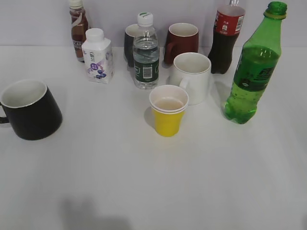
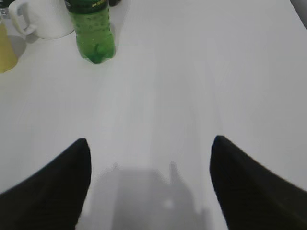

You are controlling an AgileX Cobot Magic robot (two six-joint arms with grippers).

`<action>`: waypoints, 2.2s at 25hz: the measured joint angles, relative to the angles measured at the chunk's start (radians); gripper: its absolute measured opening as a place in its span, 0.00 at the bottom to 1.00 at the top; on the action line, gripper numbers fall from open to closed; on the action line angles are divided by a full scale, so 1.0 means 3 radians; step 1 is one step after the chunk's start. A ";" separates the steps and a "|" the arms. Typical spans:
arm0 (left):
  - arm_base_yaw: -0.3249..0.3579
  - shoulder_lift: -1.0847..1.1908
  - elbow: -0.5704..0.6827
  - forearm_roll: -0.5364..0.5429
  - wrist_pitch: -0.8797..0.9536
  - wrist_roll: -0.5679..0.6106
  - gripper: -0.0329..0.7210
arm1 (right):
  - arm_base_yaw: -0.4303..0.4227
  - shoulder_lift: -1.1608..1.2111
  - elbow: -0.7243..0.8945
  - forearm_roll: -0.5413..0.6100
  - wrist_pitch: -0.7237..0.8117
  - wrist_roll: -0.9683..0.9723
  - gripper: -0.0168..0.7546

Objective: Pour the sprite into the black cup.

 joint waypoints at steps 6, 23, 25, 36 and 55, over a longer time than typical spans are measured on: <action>0.0000 0.0000 0.0000 0.0000 0.0000 0.0000 0.62 | 0.0000 0.0000 0.0000 0.0000 0.0000 0.0000 0.77; 0.0000 0.0000 0.0000 0.0000 0.0000 0.0000 0.62 | 0.0000 0.0000 0.0000 0.0000 0.0000 0.0000 0.77; 0.0000 0.0000 0.0000 0.0000 0.0000 0.0000 0.62 | 0.0000 0.0000 0.0000 0.0000 0.0000 0.0000 0.77; 0.0000 0.0000 0.0000 0.0000 0.0000 0.0000 0.62 | 0.0000 0.0000 0.0000 0.0000 0.0000 0.0000 0.77; 0.0000 0.2500 0.0892 0.0046 -0.4558 0.0000 0.59 | 0.0000 0.0000 0.0000 0.0006 0.0000 0.0000 0.77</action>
